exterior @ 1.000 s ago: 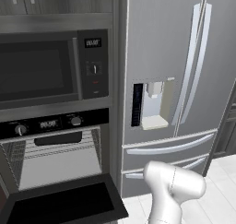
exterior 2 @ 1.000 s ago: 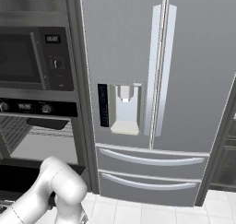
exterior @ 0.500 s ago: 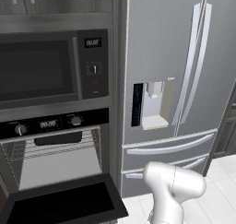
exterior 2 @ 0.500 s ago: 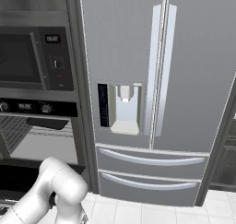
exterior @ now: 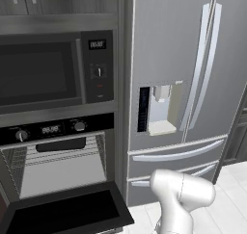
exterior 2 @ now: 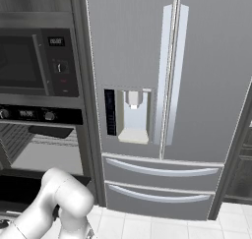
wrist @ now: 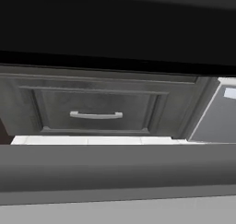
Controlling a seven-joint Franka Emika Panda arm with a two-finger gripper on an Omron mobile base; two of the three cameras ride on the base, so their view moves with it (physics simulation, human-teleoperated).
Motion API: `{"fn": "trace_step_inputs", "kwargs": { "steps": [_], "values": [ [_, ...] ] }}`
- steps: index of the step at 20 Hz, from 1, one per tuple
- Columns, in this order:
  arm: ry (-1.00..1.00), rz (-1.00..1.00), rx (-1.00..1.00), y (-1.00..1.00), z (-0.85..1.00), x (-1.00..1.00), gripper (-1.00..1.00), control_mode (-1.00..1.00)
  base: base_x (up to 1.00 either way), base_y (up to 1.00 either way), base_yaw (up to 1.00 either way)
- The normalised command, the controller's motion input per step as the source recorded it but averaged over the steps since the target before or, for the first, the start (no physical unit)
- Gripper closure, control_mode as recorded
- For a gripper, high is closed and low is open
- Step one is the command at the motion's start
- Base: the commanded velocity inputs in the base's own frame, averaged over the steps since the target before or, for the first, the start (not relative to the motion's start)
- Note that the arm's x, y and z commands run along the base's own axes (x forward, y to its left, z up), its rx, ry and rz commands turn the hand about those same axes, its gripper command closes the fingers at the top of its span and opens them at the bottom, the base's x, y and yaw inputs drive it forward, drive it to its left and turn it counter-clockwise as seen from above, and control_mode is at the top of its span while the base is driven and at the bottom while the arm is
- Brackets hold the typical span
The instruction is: Take the baked cake out of the oven and place it on the plate for cooling. Then close the oven door.
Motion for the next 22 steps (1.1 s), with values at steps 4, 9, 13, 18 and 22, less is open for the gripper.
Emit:
{"fn": "trace_step_inputs", "kwargs": {
  "steps": [4,9,13,18,22],
  "values": [
    [-0.13,0.00,0.01,0.00,0.39,0.66,-1.00,-1.00,0.00,0.00,0.00],
    [-0.07,0.00,0.00,0.02,0.52,0.69,-1.00,-1.00,0.00,0.00,0.00],
    [-0.02,-0.06,0.00,0.12,0.54,0.65,-1.00,-1.00,0.00,0.00,0.00],
    [0.00,-0.07,0.00,0.14,0.43,0.64,-1.00,-1.00,0.00,0.00,0.00],
    [0.00,-0.07,0.00,0.21,0.37,0.68,-1.00,-1.00,0.00,0.00,0.00]
  ]
}}
